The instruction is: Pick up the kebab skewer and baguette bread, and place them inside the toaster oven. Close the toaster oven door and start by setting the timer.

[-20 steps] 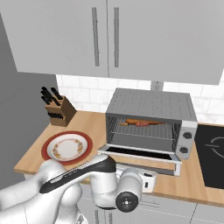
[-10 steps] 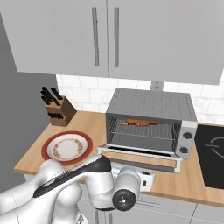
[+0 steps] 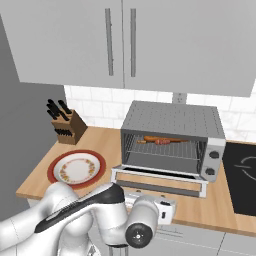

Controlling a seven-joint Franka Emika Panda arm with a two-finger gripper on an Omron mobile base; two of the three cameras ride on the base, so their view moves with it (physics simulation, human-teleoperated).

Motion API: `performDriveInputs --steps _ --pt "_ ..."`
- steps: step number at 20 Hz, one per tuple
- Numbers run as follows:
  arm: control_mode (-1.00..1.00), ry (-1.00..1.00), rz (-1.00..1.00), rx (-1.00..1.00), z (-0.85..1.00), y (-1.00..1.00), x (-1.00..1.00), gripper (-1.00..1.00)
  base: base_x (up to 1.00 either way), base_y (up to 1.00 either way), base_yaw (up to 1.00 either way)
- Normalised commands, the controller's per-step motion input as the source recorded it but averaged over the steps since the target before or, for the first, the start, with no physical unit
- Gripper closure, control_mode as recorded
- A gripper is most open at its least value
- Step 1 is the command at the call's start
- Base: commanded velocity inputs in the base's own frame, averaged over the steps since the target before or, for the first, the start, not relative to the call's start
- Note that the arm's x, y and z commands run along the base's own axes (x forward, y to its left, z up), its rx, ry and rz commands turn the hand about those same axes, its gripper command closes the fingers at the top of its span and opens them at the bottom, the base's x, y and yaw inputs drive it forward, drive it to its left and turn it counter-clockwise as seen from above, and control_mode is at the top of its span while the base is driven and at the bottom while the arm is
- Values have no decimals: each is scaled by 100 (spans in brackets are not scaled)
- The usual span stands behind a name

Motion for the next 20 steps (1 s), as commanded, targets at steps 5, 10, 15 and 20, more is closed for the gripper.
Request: performDriveInputs --steps 5,10,15,20 --pt "-100 0 0 0 -12 0 20 -100 0 0 0" --pt "-100 0 0 0 0 0 23 -100 0 0 0" --pt "-100 0 0 0 0 0 19 -100 0 0 0" --pt "-100 0 0 0 0 0 24 -100 0 0 0"
